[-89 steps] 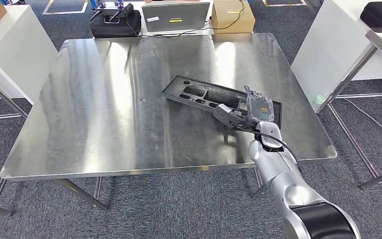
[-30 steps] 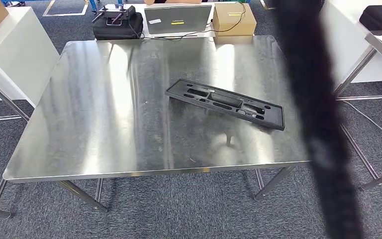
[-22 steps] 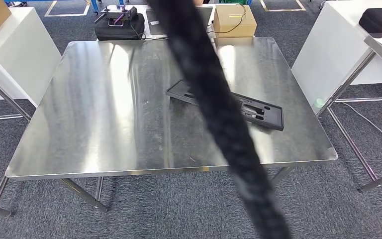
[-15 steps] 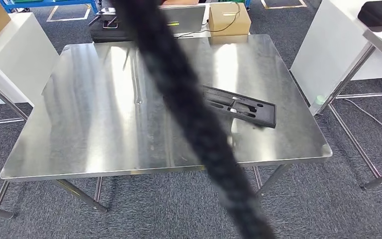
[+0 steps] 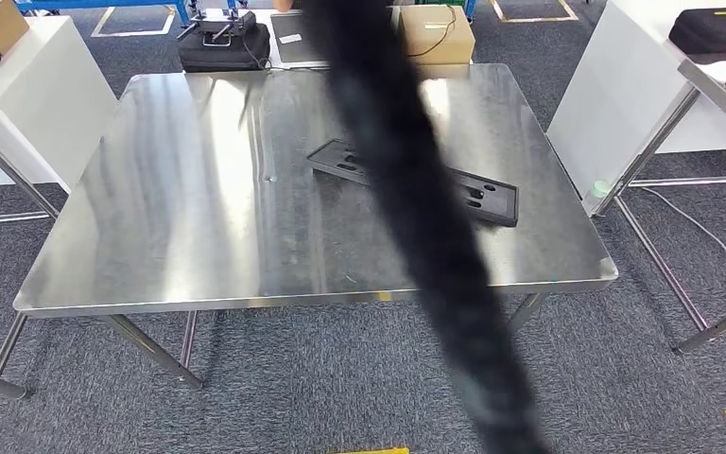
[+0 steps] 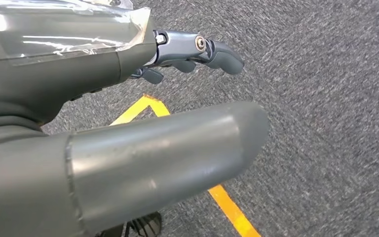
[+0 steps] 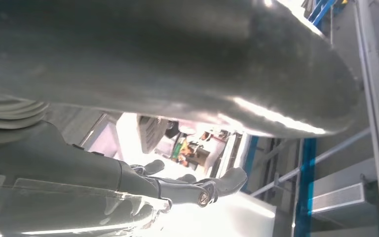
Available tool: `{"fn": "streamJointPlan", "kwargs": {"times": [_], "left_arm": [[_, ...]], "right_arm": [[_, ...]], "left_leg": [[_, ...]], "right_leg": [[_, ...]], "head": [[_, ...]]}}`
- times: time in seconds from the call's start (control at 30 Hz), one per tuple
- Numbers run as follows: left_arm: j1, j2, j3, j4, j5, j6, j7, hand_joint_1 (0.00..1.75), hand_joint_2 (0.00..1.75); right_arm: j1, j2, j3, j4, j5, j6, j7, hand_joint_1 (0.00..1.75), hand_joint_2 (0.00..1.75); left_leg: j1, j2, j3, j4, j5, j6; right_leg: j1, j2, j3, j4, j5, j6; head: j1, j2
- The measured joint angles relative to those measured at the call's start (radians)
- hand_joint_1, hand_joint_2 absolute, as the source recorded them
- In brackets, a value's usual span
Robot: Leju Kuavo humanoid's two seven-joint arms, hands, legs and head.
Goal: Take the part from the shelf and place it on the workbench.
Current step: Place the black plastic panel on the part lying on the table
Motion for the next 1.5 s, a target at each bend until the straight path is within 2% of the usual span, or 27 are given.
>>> {"fn": "streamJointPlan", "kwargs": {"times": [0.07, 0.13, 0.17, 0.2, 0.23, 0.3, 0.37, 0.43, 0.5, 0.53, 0.6, 0.67, 0.7, 0.73, 0.77, 0.83, 0.9, 1.0, 1.03, 1.1, 1.17, 1.2, 1.27, 1.33, 1.37, 1.43, 1.5], "left_arm": [[0.0, 0.0, 0.0, 0.0, -0.001, -0.008, -0.003, 0.0, 0.0], [0.001, 0.001, 0.0, 0.0, -0.002, -0.014, -0.006, 0.0, 0.0], [0.002, 0.002, 0.0, 0.0, -0.002, -0.017, -0.006, 0.0, 0.0], [0.002, 0.002, 0.0, 0.0, -0.002, -0.019, -0.007, 0.0, 0.0], [0.002, 0.002, 0.0, 0.0, -0.002, -0.021, -0.007, 0.0, 0.0], [0.002, 0.002, 0.0, 0.0, -0.002, -0.025, -0.007, 0.0, 0.0], [0.002, 0.002, 0.0, 0.001, -0.001, -0.026, -0.008, 0.0, 0.0], [0.001, 0.002, 0.0, 0.001, 0.001, -0.027, -0.009, 0.0, 0.0], [0.002, 0.002, 0.0, 0.002, 0.003, -0.026, -0.009, 0.0, 0.0], [0.002, 0.002, 0.0, 0.002, 0.004, -0.025, -0.009, 0.0, 0.0], [0.003, 0.002, 0.0, 0.003, 0.004, -0.024, -0.009, 0.0, 0.0], [0.003, 0.004, 0.0, 0.005, 0.002, -0.022, -0.008, 0.0, 0.0], [0.004, 0.005, 0.0, 0.006, -0.001, -0.019, -0.007, 0.0, 0.0], [0.004, 0.006, 0.0, 0.007, -0.004, -0.015, -0.007, 0.0, 0.0], [0.004, 0.007, 0.0, 0.008, -0.009, -0.011, -0.007, 0.0, 0.0], [0.004, 0.01, -0.001, 0.009, -0.021, 0.0, -0.007, 0.0, 0.0], [0.005, 0.012, -0.002, 0.012, -0.034, 0.018, -0.005, 0.0, 0.0], [0.008, 0.015, -0.004, 0.019, -0.052, 0.056, 0.016, 0.0, 0.0], [0.009, 0.016, -0.004, 0.022, -0.054, 0.07, 0.03, 0.0, 0.0], [0.013, 0.017, -0.004, 0.027, -0.052, 0.099, 0.058, 0.0, 0.0], [0.019, 0.018, -0.002, 0.031, -0.048, 0.117, 0.078, 0.0, 0.0], [0.022, 0.017, -0.002, 0.034, -0.046, 0.122, 0.085, 0.0, 0.0], [0.025, 0.014, -0.001, 0.039, -0.041, 0.129, 0.093, 0.0, 0.0], [0.025, 0.013, 0.0, 0.042, -0.036, 0.132, 0.095, 0.0, 0.0], [0.025, 0.012, 0.0, 0.042, -0.034, 0.132, 0.095, 0.0, 0.0], [0.024, 0.01, 0.002, 0.043, -0.029, 0.133, 0.094, 0.0, 0.0], [0.025, 0.008, 0.006, 0.043, -0.023, 0.135, 0.094, 0.0, 0.0]], "right_arm": [[-0.007, -0.001, -0.02, 0.02, 0.021, 0.007, 0.008, 0.0, 0.0], [-0.02, -0.002, -0.047, 0.06, 0.064, 0.015, 0.012, 0.0, 0.0], [-0.03, -0.003, -0.064, 0.09, 0.089, 0.022, 0.01, 0.0, 0.0], [-0.04, -0.004, -0.082, 0.12, 0.111, 0.03, 0.005, 0.0, 0.0], [-0.05, -0.005, -0.099, 0.148, 0.125, 0.038, 0.0, 0.0, 0.0], [-0.068, -0.008, -0.129, 0.192, 0.15, 0.046, -0.008, 0.0, 0.0], [-0.091, -0.011, -0.15, 0.231, 0.189, 0.05, -0.002, 0.0, 0.0], [-0.123, -0.015, -0.177, 0.296, 0.258, 0.051, 0.005, 0.0, 0.0], [-0.162, -0.031, -0.213, 0.416, 0.344, 0.037, 0.003, 0.0, 0.0], [-0.184, -0.044, -0.231, 0.491, 0.379, 0.025, -0.005, 0.0, 0.0], [-0.219, -0.072, -0.259, 0.629, 0.418, 0.0, -0.018, 0.0, 0.0], [-0.249, -0.099, -0.282, 0.754, 0.44, -0.018, -0.001, 0.0, 0.0], [-0.263, -0.114, -0.294, 0.825, 0.455, -0.03, 0.022, 0.0, 0.0], [-0.276, -0.132, -0.305, 0.901, 0.472, -0.045, 0.05, 0.0, 0.0], [-0.286, -0.148, -0.315, 0.972, 0.487, -0.064, 0.078, 0.0, 0.0], [-0.302, -0.174, -0.328, 1.103, 0.517, -0.102, 0.139, 0.0, 0.0], [-0.32, -0.197, -0.334, 1.23, 0.551, -0.126, 0.236, 0.0, 0.0], [-0.332, -0.216, -0.334, 1.389, 0.627, -0.148, 0.438, 0.0, 0.0], [-0.331, -0.216, -0.331, 1.425, 0.654, -0.15, 0.498, 0.0, 0.0], [-0.328, -0.216, -0.325, 1.487, 0.697, -0.143, 0.588, 0.0, 0.0], [-0.327, -0.216, -0.312, 1.528, 0.731, -0.133, 0.618, 0.0, 0.0], [-0.327, -0.217, -0.303, 1.542, 0.748, -0.129, 0.621, 0.0, 0.0], [-0.327, -0.219, -0.284, 1.565, 0.775, -0.123, 0.622, 0.0, 0.0], [-0.329, -0.222, -0.267, 1.58, 0.795, -0.12, 0.614, 0.0, 0.0], [-0.332, -0.224, -0.258, 1.584, 0.804, -0.12, 0.609, 0.0, 0.0], [-0.339, -0.228, -0.24, 1.593, 0.824, -0.12, 0.601, 0.0, 0.0], [-0.341, -0.23, -0.223, 1.602, 0.841, -0.121, 0.599, 0.0, 0.0]], "left_leg": [[0.002, 0.007, -0.017, -0.007, 0.025, 0.016], [0.001, 0.013, -0.043, -0.007, 0.045, 0.024], [-0.001, 0.016, -0.057, -0.006, 0.055, 0.026], [-0.002, 0.019, -0.07, -0.005, 0.065, 0.026], [-0.004, 0.02, -0.083, -0.002, 0.073, 0.025], [-0.006, 0.022, -0.104, 0.006, 0.086, 0.022], [-0.009, 0.022, -0.116, 0.015, 0.098, 0.014], [-0.01, 0.023, -0.122, 0.018, 0.111, 0.005], [-0.008, 0.021, -0.13, 0.022, 0.119, -0.006], [-0.006, 0.017, -0.139, 0.036, 0.101, -0.012], [0.0, 0.007, -0.169, 0.113, 0.02, -0.024], [0.007, 0.003, -0.202, 0.234, -0.065, -0.036], [0.011, 0.003, -0.208, 0.278, -0.078, -0.041], [0.015, 0.003, -0.2, 0.294, -0.068, -0.045], [0.02, 0.003, -0.175, 0.276, -0.04, -0.049], [0.028, 0.002, -0.085, 0.159, 0.01, -0.058], [0.027, -0.005, -0.017, 0.046, 0.009, -0.056], [0.017, -0.008, -0.022, 0.014, 0.005, -0.028], [0.015, -0.006, -0.03, 0.013, 0.015, -0.015], [0.014, 0.001, -0.054, 0.009, 0.039, 0.009], [0.009, 0.008, -0.083, 0.01, 0.063, 0.018], [0.007, 0.011, -0.099, 0.011, 0.075, 0.019], [0.003, 0.014, -0.129, 0.014, 0.098, 0.017], [0.002, 0.014, -0.15, 0.016, 0.12, 0.012], [0.0, 0.013, -0.158, 0.018, 0.129, 0.007], [-0.002, 0.015, -0.166, 0.021, 0.149, -0.004], [-0.001, 0.015, -0.173, 0.02, 0.165, -0.016]], "right_leg": [[0.002, -0.001, -0.023, 0.043, -0.046, -0.003], [0.002, -0.002, -0.062, 0.165, -0.135, -0.013], [0.002, -0.002, -0.075, 0.229, -0.167, -0.012], [0.002, -0.002, -0.075, 0.272, -0.179, -0.006], [0.002, -0.002, -0.056, 0.279, -0.172, 0.003], [0.003, -0.002, 0.041, 0.176, -0.136, 0.016], [0.01, -0.003, 0.147, 0.024, -0.127, 0.008], [0.019, -0.004, 0.177, -0.04, -0.133, -0.008], [0.014, -0.005, 0.162, -0.045, -0.118, -0.023], [0.009, -0.006, 0.153, -0.046, -0.11, -0.034], [0.0, -0.01, 0.131, -0.048, -0.089, -0.051], [0.0, -0.012, 0.106, -0.047, -0.068, -0.055], [0.0, -0.012, 0.094, -0.046, -0.057, -0.052], [-0.002, -0.012, 0.082, -0.044, -0.047, -0.048], [-0.004, -0.013, 0.069, -0.04, -0.038, -0.043], [-0.009, -0.013, 0.041, -0.026, -0.025, -0.029], [-0.009, -0.012, 0.019, -0.011, -0.013, -0.012], [-0.009, -0.012, 0.007, -0.01, 0.008, 0.013], [-0.011, -0.011, 0.001, -0.003, 0.0, 0.015], [-0.012, -0.01, -0.027, 0.065, -0.071, 0.002], [-0.009, -0.009, -0.059, 0.194, -0.166, -0.011], [-0.008, -0.009, -0.063, 0.25, -0.189, -0.008], [-0.007, -0.009, -0.028, 0.276, -0.175, 0.01], [-0.006, -0.009, 0.077, 0.159, -0.14, 0.02], [-0.002, -0.009, 0.141, 0.072, -0.138, 0.017], [0.007, -0.008, 0.212, -0.044, -0.154, 0.003], [0.007, -0.008, 0.207, -0.061, -0.153, -0.012]], "head": [[0.002, 0.0], [0.004, 0.0], [0.005, 0.0], [0.005, 0.0], [0.005, 0.0], [0.005, 0.0], [0.004, 0.0], [0.003, 0.0], [0.003, 0.0], [0.003, 0.0], [0.001, 0.0], [0.001, 0.0], [0.001, 0.0], [0.001, 0.0], [0.001, 0.0], [0.0, 0.0], [0.001, 0.0], [0.002, 0.0], [0.001, 0.0], [0.005, 0.0], [0.008, 0.0], [0.008, 0.0], [0.008, 0.0], [0.008, 0.0], [0.009, 0.0], [0.008, 0.0], [0.008, 0.0]]}}
